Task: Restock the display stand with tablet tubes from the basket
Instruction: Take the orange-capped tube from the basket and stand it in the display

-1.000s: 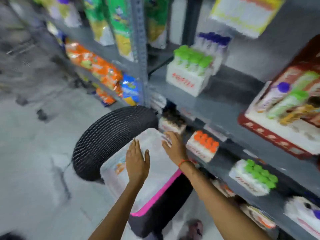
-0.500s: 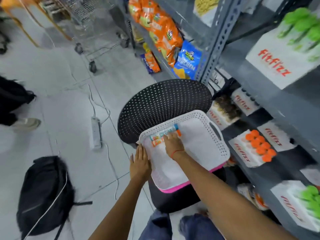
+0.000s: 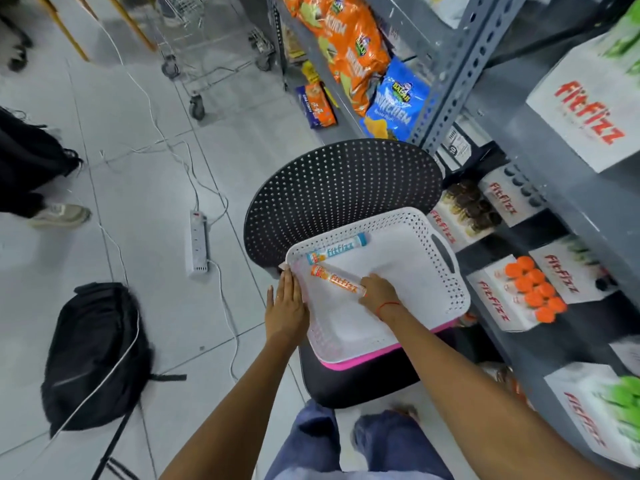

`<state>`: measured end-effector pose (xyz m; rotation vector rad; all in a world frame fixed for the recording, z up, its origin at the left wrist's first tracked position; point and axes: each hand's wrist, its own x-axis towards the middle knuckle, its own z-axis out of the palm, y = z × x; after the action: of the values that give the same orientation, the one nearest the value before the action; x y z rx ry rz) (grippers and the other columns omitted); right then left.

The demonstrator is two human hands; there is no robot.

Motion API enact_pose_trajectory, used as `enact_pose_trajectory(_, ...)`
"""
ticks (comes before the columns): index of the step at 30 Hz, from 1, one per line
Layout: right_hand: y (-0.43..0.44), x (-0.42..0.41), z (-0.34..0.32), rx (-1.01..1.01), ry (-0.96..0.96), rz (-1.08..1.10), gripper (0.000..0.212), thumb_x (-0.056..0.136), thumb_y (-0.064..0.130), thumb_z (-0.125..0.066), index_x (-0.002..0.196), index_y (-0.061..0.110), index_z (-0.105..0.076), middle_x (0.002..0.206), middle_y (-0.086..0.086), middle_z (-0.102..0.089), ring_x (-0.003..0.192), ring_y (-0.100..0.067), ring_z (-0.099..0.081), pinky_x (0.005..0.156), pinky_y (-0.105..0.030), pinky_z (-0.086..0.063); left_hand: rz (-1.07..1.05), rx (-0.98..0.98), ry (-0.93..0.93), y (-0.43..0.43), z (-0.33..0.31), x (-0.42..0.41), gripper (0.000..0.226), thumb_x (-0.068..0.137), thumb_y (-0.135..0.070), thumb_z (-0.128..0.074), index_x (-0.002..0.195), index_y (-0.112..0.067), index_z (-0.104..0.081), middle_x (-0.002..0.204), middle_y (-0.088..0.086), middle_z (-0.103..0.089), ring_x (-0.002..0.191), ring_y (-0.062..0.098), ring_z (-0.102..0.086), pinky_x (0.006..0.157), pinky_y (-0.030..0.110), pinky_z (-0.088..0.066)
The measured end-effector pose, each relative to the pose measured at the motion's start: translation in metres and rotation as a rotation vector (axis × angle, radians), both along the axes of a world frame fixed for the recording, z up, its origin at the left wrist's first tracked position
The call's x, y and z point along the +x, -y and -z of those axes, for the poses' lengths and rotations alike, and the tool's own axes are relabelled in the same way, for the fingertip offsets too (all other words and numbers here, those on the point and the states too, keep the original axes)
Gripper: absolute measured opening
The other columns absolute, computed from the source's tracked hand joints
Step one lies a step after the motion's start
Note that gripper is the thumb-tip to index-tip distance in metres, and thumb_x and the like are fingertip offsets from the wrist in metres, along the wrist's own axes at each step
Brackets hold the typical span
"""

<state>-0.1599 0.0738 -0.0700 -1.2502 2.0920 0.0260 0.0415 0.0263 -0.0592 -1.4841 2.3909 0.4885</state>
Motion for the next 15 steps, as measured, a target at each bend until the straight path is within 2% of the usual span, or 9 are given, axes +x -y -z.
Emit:
enact_pose_trajectory(3,-0.015,0.000,-0.030,-0.113,0.168,0.161,0.021,0.081,0.021,-0.064,0.091,0.003,-0.067,0.099,-0.020,-0.069,0.093,-0.034,-0.063,0.072,-0.033,-0.047,-0.006,-0.027,-0.016,0.000,0.001,-0.003,0.063,0.099,-0.029,-0.025,0.148,-0.008,0.008,0.158,0.008,0.011,0.146,0.020,0.008,0.119,0.042,-0.002)
enact_pose_trajectory(6,-0.028,-0.009,-0.067,-0.255,0.161,0.268,0.020,0.082,0.024,-0.062,0.077,0.005,-0.063,0.086,-0.019,-0.070,0.083,-0.034,-0.063,0.067,-0.031,-0.044,0.017,-0.050,-0.016,0.002,-0.005,-0.009,0.064,0.098,-0.028,-0.030,0.148,-0.006,0.003,0.158,0.012,0.009,0.146,0.024,0.005,0.117,0.044,-0.003)
enact_pose_trajectory(8,-0.043,-0.017,-0.096,-0.313,0.134,0.285,0.019,0.081,0.024,-0.063,0.083,0.005,-0.064,0.085,-0.017,-0.071,0.081,-0.033,-0.064,0.070,-0.033,-0.049,0.044,-0.057,0.022,-0.001,-0.009,-0.011,0.063,0.098,-0.025,-0.034,0.148,-0.003,-0.002,0.158,0.015,0.004,0.146,0.028,0.002,0.117,0.047,-0.004)
enact_pose_trajectory(12,-0.083,-0.041,-0.148,-0.409,0.118,0.371,0.018,0.079,0.019,-0.067,0.090,0.005,-0.066,0.086,-0.014,-0.071,0.081,-0.029,-0.065,0.076,-0.034,-0.052,0.106,-0.104,0.007,-0.004,-0.023,-0.033,0.062,0.091,-0.029,-0.054,0.141,-0.001,-0.032,0.152,0.025,-0.023,0.142,0.038,-0.020,0.114,0.055,-0.019)
enact_pose_trajectory(15,-0.119,-0.066,-0.186,-0.551,0.036,0.439,0.014,0.076,0.015,-0.071,0.087,0.008,-0.068,0.089,-0.009,-0.068,0.082,-0.024,-0.063,0.073,-0.023,-0.045,0.239,-0.087,-0.124,-0.011,-0.048,-0.085,0.060,0.094,-0.035,-0.046,0.143,-0.006,-0.029,0.154,0.024,-0.018,0.143,0.036,-0.017,0.115,0.049,-0.015)
